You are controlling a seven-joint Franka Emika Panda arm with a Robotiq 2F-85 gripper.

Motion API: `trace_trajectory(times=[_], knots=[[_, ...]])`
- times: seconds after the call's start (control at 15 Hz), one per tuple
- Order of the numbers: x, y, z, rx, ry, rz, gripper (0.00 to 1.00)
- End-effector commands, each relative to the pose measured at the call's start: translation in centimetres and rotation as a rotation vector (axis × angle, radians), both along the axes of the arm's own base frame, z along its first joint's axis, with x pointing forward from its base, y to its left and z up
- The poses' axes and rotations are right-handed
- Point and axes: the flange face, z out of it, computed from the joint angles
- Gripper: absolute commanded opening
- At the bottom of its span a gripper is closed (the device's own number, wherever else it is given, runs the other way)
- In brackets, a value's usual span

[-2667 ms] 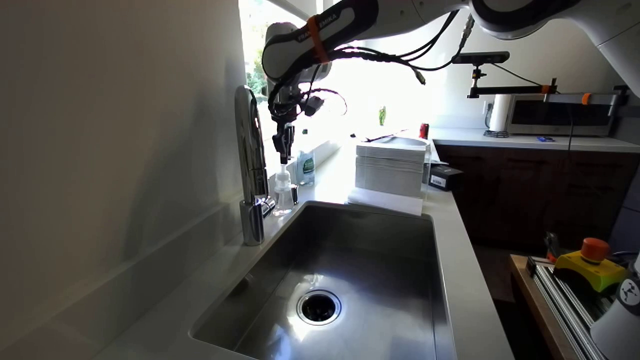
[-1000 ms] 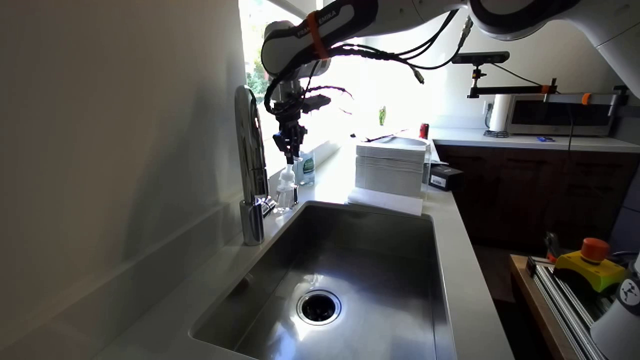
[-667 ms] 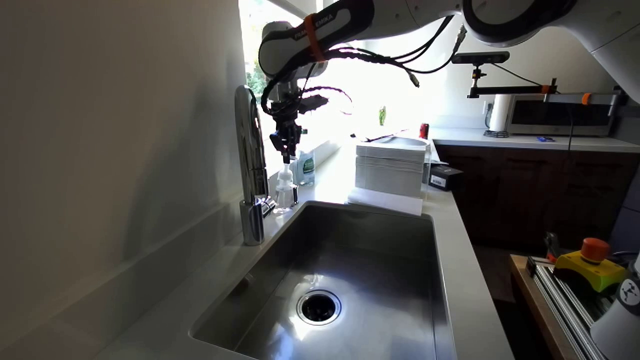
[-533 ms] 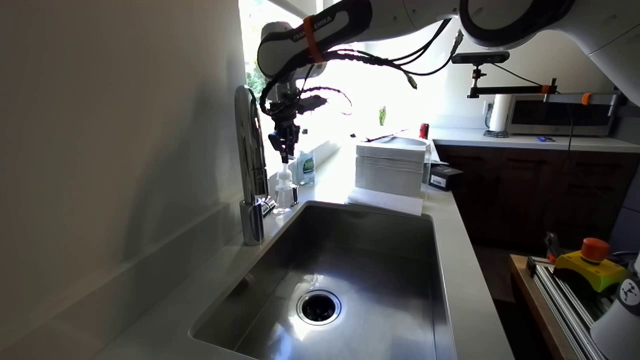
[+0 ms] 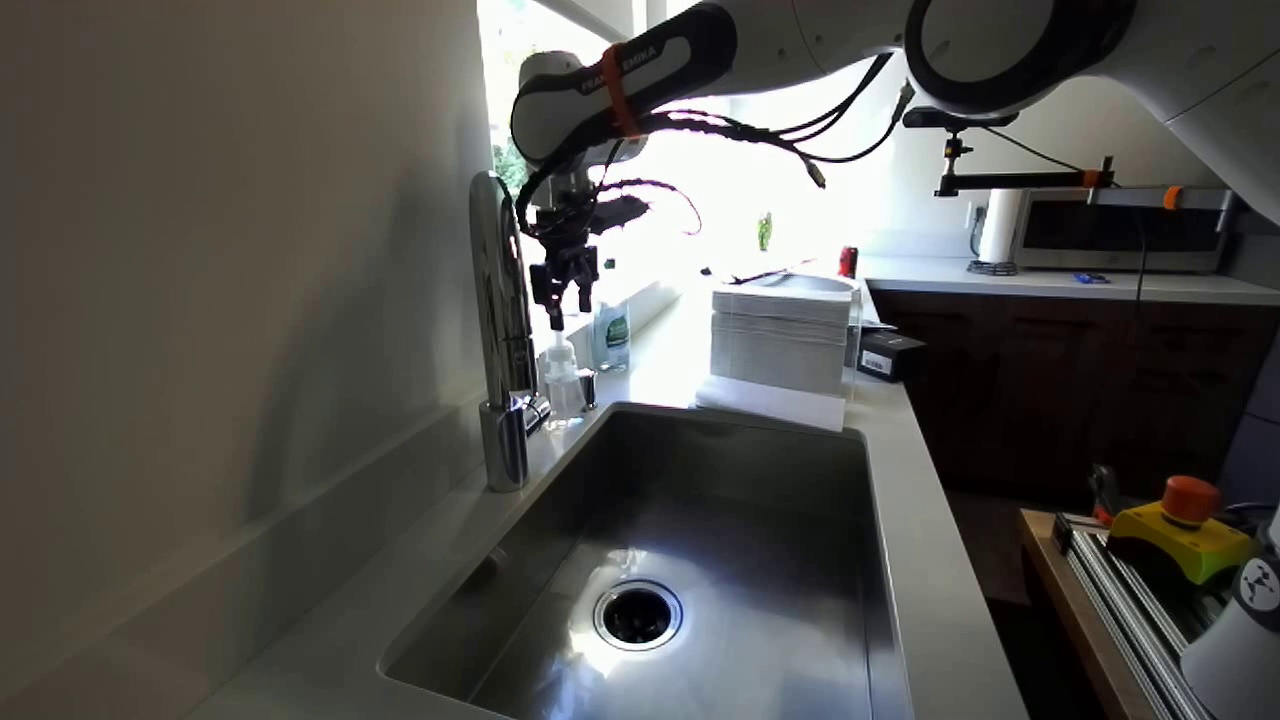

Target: Move the left bottle to the left

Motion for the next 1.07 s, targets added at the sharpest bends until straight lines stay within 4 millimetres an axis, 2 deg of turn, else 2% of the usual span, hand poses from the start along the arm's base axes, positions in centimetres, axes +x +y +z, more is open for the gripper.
trace_trajectory(times=[0.0,0.6,1.0], knots=[[0.1,0.4,0.9,0.009,-0.023,-0.002,1.0],[-2.3,0.9,6.2,-0.007,-0.11,0.054,1.0],[-6.1,1.1,8.5,-0.005,-0.158,0.111,1.0]])
